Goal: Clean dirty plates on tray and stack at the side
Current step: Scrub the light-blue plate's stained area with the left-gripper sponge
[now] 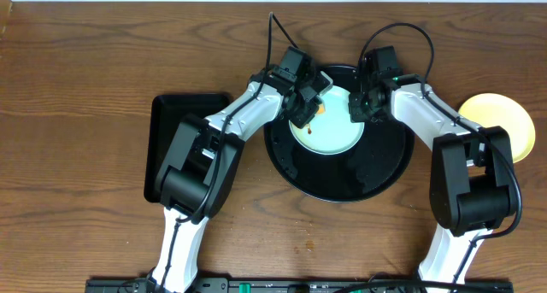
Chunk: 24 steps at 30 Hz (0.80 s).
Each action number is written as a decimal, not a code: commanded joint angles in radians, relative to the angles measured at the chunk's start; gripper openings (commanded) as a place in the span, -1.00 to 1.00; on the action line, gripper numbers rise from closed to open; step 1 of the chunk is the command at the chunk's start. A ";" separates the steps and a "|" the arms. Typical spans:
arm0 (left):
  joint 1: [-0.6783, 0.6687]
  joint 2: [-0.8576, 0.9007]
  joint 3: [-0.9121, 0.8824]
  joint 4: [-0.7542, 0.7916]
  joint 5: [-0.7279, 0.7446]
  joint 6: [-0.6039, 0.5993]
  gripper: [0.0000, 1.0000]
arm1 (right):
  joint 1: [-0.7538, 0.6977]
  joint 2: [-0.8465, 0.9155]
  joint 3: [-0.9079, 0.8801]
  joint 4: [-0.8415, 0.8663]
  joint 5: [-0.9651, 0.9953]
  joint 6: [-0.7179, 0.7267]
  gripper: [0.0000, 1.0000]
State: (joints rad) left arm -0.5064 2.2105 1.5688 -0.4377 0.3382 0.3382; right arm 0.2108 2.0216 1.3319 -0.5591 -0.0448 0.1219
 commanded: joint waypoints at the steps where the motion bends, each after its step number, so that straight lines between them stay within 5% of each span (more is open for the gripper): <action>1: -0.004 0.059 -0.076 -0.028 0.044 0.011 -0.85 | -0.003 0.010 -0.023 -0.001 0.021 0.004 -0.98; 24: -0.004 0.059 -0.189 -0.018 0.176 0.017 -0.85 | -0.003 0.010 -0.023 -0.002 0.021 0.004 -0.98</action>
State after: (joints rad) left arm -0.5014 2.1757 1.4647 -0.4110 0.5388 0.3450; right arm 0.2108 2.0216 1.3319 -0.5591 -0.0448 0.1219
